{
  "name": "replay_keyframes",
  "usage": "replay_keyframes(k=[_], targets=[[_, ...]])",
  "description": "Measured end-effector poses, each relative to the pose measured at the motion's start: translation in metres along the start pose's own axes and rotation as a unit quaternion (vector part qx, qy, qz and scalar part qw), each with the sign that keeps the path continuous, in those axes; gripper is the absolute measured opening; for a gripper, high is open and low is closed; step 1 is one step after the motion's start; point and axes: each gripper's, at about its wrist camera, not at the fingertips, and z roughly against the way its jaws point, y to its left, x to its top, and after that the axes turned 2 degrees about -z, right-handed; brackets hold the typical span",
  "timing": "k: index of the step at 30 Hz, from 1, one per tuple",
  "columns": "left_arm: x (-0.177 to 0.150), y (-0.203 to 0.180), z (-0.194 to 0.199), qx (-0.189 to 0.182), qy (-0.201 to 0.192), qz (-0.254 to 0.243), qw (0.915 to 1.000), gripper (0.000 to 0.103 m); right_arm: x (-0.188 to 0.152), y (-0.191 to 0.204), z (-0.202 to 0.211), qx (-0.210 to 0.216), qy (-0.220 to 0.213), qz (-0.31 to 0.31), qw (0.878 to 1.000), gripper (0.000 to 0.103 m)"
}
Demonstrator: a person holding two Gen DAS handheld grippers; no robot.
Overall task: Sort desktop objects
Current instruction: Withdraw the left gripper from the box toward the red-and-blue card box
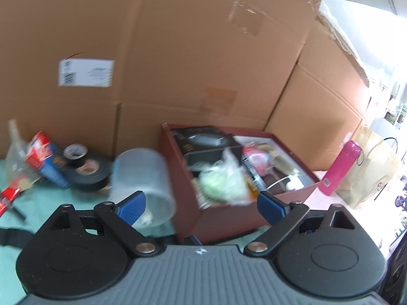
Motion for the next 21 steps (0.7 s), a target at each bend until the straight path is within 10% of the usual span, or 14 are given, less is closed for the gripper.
replay_keyframes(k=[21], targets=[[-0.042, 0.111, 0.029, 0.06, 0.015, 0.084, 0.9945, 0.097, -0.028, 0.094, -0.025, 0.096, 0.07, 0.052, 0.992, 0.101]])
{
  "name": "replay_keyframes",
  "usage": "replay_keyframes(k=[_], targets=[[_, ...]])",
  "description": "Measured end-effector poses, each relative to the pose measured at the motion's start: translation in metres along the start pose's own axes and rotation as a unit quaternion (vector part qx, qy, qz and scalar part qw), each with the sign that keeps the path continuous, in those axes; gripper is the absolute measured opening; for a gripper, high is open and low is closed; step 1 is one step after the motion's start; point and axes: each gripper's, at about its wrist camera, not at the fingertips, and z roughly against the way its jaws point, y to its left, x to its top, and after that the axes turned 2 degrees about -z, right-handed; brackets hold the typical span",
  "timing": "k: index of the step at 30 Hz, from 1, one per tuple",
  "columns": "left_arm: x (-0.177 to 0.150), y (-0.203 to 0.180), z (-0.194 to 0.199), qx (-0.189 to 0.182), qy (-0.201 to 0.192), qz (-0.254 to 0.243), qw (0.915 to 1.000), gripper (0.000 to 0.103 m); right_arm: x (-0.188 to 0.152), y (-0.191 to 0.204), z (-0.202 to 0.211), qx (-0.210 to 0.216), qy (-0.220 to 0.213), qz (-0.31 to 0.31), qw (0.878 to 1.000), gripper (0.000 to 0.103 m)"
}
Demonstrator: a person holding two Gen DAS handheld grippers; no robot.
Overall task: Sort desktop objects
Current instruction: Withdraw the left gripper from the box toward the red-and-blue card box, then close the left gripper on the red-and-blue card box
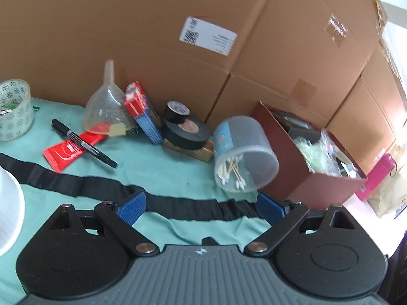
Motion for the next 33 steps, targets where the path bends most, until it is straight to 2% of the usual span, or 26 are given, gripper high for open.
replay_keyframes(k=[10, 11, 14, 17, 19, 22, 24, 27, 33], targets=[[0.026, 0.036, 0.0, 0.015, -0.029, 0.028, 0.9991, 0.096, 0.021, 0.025, -0.033, 0.026, -0.02, 0.022, 0.999, 0.1], [0.029, 0.039, -0.002, 0.016, -0.03, 0.03, 0.9989, 0.096, 0.024, 0.028, -0.037, 0.026, -0.022, 0.027, 0.999, 0.099], [0.037, 0.045, -0.007, 0.02, -0.032, 0.035, 0.9987, 0.095, 0.031, 0.034, -0.051, 0.027, -0.024, 0.043, 0.998, 0.087], [0.046, 0.049, -0.013, 0.017, -0.033, 0.034, 0.9987, 0.093, 0.037, 0.037, -0.067, 0.028, -0.024, 0.044, 0.998, 0.086], [0.052, 0.052, -0.018, 0.019, -0.034, 0.036, 0.9986, 0.09, 0.041, 0.038, -0.076, 0.029, -0.021, 0.042, 0.998, 0.084], [0.064, 0.057, -0.029, 0.02, -0.033, 0.043, 0.9983, 0.08, 0.047, 0.039, -0.087, 0.03, -0.024, 0.04, 0.998, 0.081], [0.071, 0.06, -0.036, 0.027, -0.033, 0.045, 0.9981, 0.071, 0.052, 0.039, -0.093, 0.034, -0.027, 0.04, 0.998, 0.075], [0.08, 0.065, -0.045, 0.038, -0.037, 0.048, 0.9975, 0.065, 0.06, 0.04, -0.106, 0.039, -0.028, 0.035, 0.998, 0.071], [0.09, 0.073, -0.067, 0.044, -0.017, 0.045, 0.9979, 0.056, 0.069, 0.045, -0.132, 0.039, -0.022, 0.028, 0.999, 0.063]])
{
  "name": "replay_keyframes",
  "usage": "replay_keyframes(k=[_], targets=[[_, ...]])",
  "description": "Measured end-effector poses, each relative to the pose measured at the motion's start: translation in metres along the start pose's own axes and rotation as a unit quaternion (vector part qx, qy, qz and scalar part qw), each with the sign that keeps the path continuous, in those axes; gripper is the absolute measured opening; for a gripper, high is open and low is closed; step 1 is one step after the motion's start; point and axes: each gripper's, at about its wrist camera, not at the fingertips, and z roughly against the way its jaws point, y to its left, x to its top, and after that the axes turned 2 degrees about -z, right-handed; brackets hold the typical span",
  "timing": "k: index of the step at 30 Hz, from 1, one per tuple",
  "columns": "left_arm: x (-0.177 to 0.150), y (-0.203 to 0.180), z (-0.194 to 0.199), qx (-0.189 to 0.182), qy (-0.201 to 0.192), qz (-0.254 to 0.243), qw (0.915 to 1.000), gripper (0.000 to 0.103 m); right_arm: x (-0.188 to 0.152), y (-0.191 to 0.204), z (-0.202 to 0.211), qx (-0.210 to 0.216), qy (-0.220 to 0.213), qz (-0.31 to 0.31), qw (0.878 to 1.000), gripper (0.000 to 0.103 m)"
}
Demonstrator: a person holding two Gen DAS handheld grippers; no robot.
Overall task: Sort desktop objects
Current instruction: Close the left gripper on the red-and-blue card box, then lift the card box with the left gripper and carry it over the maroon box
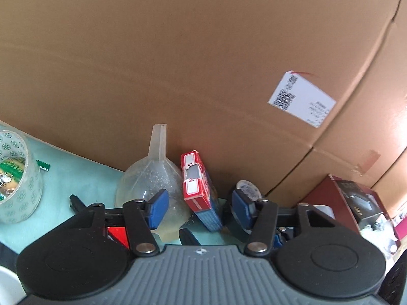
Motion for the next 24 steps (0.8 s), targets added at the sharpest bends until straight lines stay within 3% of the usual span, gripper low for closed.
replay_keyframes(k=[5, 16, 21, 24], targets=[[0.005, -0.002, -0.006, -0.009, 0.008, -0.007, 0.9999, 0.047, -0.001, 0.002, -0.003, 0.018, 0.002, 0.016, 1.0, 0.062], [0.008, -0.001, -0.008, -0.013, 0.01, -0.014, 0.9998, 0.047, -0.009, 0.016, -0.008, -0.053, 0.018, 0.108, 0.993, 0.055], [0.011, 0.0, -0.014, -0.016, 0.016, -0.017, 0.9996, 0.043, -0.007, 0.022, -0.016, -0.055, 0.007, 0.132, 0.99, 0.041], [0.013, 0.003, -0.019, -0.02, 0.027, -0.02, 0.9992, 0.037, -0.004, 0.021, -0.022, -0.061, 0.006, 0.139, 0.988, 0.039]])
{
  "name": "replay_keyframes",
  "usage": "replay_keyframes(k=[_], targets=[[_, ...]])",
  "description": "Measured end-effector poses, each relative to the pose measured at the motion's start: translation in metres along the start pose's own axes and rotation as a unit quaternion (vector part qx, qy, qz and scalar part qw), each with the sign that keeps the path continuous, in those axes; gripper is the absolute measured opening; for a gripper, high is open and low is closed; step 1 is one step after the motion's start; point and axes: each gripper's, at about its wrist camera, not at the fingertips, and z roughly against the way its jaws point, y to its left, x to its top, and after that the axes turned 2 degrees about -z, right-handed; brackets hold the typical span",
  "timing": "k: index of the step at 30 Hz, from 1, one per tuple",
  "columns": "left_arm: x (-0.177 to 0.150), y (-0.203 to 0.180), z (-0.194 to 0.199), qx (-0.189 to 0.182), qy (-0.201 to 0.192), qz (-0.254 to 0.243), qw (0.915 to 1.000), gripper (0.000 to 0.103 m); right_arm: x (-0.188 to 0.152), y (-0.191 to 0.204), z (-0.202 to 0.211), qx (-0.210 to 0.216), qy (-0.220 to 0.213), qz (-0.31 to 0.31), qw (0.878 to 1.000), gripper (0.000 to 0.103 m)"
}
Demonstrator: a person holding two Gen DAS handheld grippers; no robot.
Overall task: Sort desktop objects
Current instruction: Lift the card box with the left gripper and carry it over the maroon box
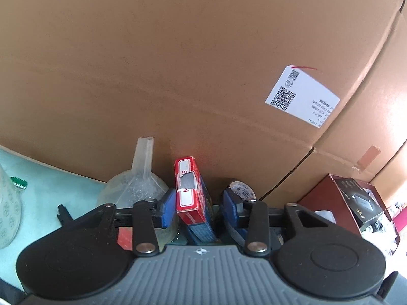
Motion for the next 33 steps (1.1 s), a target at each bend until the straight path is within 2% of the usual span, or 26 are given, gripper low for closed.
replay_keyframes(k=[1, 2, 4, 5, 6, 8, 17, 24, 33], targets=[[0.0, 0.002, -0.003, 0.001, 0.004, 0.0, 1.0, 0.034, 0.0, 0.0, -0.002, -0.001, -0.003, 0.001, 1.0, 0.039], [-0.001, 0.004, -0.006, 0.002, 0.011, 0.003, 0.9999, 0.025, -0.001, 0.0, -0.004, -0.003, -0.004, 0.001, 1.0, 0.038], [-0.005, 0.009, -0.011, -0.014, 0.028, 0.022, 0.9993, 0.02, -0.003, -0.001, -0.002, 0.0, -0.009, -0.003, 1.0, 0.035], [-0.007, 0.01, -0.01, -0.013, 0.027, 0.027, 0.9992, 0.02, -0.003, -0.002, 0.0, 0.009, -0.01, -0.007, 1.0, 0.026], [-0.009, 0.008, -0.006, -0.01, 0.026, 0.025, 0.9993, 0.02, -0.003, -0.003, 0.002, 0.015, -0.005, -0.015, 1.0, 0.024], [-0.012, 0.003, 0.002, -0.006, 0.023, 0.01, 0.9997, 0.02, -0.005, -0.003, 0.01, 0.02, -0.007, -0.023, 1.0, 0.024], [-0.033, -0.016, 0.054, -0.013, 0.011, 0.002, 0.9998, 0.021, -0.009, -0.014, 0.067, 0.051, -0.021, -0.067, 0.996, 0.022], [-0.038, -0.052, 0.083, -0.028, -0.005, -0.028, 0.9992, 0.021, -0.016, -0.026, 0.123, 0.028, -0.042, -0.08, 0.996, 0.022], [-0.041, -0.138, 0.111, -0.062, -0.056, -0.1, 0.9915, 0.021, -0.018, -0.064, 0.194, -0.036, -0.099, -0.109, 0.988, 0.022]])
